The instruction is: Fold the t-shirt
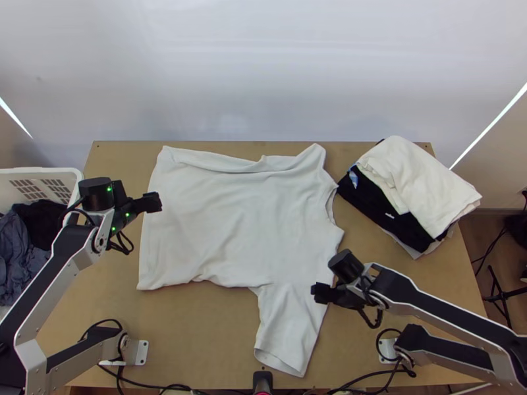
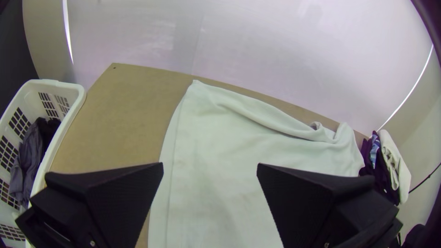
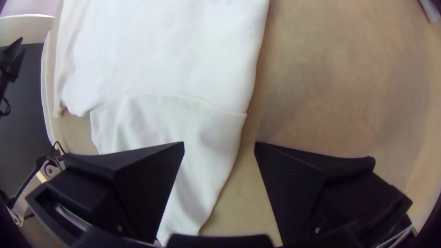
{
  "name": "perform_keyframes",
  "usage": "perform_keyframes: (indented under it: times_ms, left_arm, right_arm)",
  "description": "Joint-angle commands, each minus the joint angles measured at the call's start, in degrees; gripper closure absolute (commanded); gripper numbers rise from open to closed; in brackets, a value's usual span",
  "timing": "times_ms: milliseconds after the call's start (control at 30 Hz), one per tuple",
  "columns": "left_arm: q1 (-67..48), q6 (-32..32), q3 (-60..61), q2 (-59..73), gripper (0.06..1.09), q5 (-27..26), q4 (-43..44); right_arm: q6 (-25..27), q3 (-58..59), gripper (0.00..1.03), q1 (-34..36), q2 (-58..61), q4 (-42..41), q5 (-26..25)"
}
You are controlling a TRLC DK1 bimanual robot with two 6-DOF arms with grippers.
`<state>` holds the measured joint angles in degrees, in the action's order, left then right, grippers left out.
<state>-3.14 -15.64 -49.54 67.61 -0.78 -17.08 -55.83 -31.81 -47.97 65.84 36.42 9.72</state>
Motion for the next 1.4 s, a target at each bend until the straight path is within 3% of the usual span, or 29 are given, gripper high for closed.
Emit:
perform_keyframes:
  times_ms: [0, 200, 267, 367, 467, 567, 733, 1200, 1367]
  left_arm:
    - [0.9, -0.2, 0.3, -1.0, 0.1, 0.3, -0.1]
    - [2.1, 0.2, 0.3, -1.4, 0.1, 0.3, -0.3]
    - [2.1, 0.2, 0.1, -1.3, 0.1, 0.3, -0.3]
    - [2.1, 0.3, 0.1, -1.0, 0.1, 0.3, -0.3]
    - [2.7, 1.4, 0.5, 0.1, 0.1, 0.2, -2.3]
    - [2.7, 3.7, -0.8, 2.7, 0.11, -0.1, -13.0]
    - [1.8, 5.0, -9.3, 12.5, 0.11, -0.3, -42.5]
    - [-3.6, 10.6, -1.1, 12.4, 0.11, 1.3, -61.1]
    - [-4.0, 13.1, 0.2, 12.2, 0.11, 2.4, -60.4]
  right_arm:
    - [1.1, 0.3, 0.46, -1.1, 4.8, -3.5, 0.2]
    - [1.2, 0.4, 0.51, -1.2, 5.0, -4.4, 0.1]
    - [1.3, 0.1, 0.66, -1.2, 4.5, -4.4, -1.2]
    - [1.9, 0.0, 0.72, -1.3, 3.5, -3.6, -1.4]
    - [3.2, -0.5, 1.0, -1.3, 1.4, -3.6, -8.3]
    - [3.8, 0.0, 1.0, -1.4, -1.2, -4.1, -9.5]
    - [4.1, 0.3, 1.0, -1.3, -2.9, -4.1, -10.2]
    - [4.1, 0.5, 1.0, -1.3, -3.4, -4.1, -10.9]
    - [3.9, 0.5, 1.0, -1.3, -3.4, -4.3, -10.9]
